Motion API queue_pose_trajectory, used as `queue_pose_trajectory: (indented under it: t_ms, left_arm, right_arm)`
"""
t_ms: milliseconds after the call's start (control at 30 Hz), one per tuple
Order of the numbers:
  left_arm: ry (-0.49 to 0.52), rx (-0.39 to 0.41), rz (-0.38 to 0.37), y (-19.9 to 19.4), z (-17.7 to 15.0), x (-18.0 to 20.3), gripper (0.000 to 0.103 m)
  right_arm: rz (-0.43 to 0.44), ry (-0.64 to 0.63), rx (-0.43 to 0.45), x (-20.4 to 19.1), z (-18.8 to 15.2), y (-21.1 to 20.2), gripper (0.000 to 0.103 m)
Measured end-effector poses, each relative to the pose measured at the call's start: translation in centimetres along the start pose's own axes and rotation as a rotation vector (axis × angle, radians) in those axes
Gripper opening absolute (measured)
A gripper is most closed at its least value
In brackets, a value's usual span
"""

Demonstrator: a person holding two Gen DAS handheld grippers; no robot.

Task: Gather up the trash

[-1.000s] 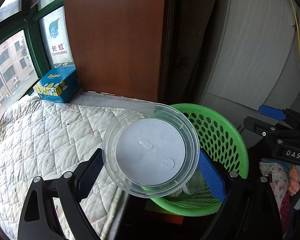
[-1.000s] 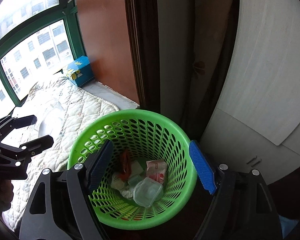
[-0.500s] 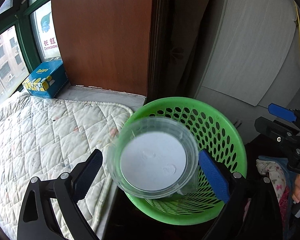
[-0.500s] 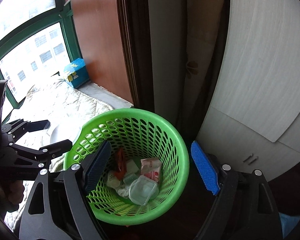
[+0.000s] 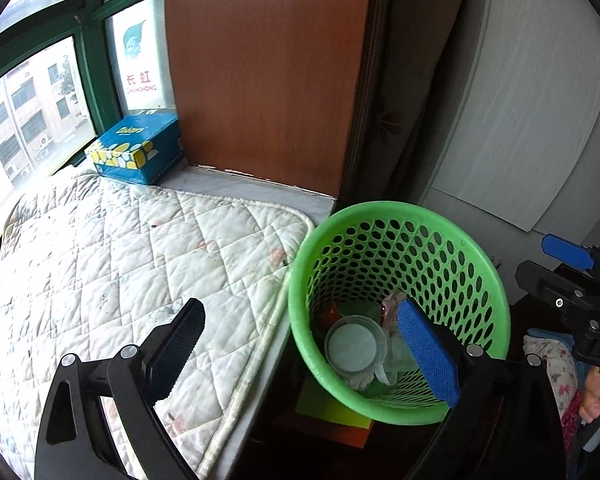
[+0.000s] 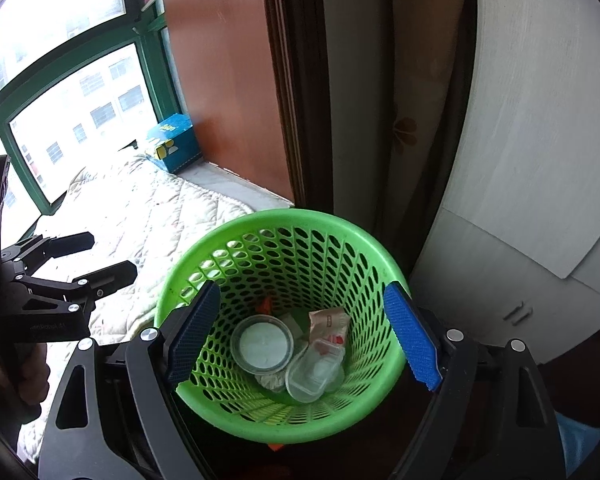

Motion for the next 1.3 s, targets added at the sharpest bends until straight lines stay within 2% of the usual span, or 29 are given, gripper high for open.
queue_pose_trajectory:
  t_ms: [400, 533, 800, 1100, 1300]
  left_arm:
    - [-0.152, 0.02, 0.141, -3.8, -3.1, -9.3, 0.094]
    - [-0.192, 0.029, 0.213, -5.2, -4.7, -12.6, 0.094]
    - [-0.303, 0.049, 0.308, -8.3, -7.6, -18.6, 0.094]
    - [-0.372, 0.067, 0.404, -11.1, -10.6, -22.0, 0.094]
    - [-0.395, 0.071, 0.426, -12.0, -11.8, -22.8, 0.094]
  right_arm:
    - [0.108, -0.041, 0.022, -7.6, 0.4, 1.2, 0.086]
    - [0.119, -0.069, 0.037, -10.3, 0.5, 1.5, 0.089]
    - [0.137, -0.107, 0.049, -14.3, -0.1, 1.9, 0.091]
    - [0.171, -0.136, 0.059, -17.3, -0.6, 1.8, 0.093]
    - [0.179, -0.158, 0.059, -18.4, -0.8, 1.8, 0.095]
Point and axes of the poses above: each gripper's, at about its wrist camera, not at the fingertips, and y roughly the way its jaws point, x to its right, z to its top, the point moved 5 cm from there along y, roughly the way its jaws point, and after that the axes turned 12 degrees about z, right-handed, at the moved point
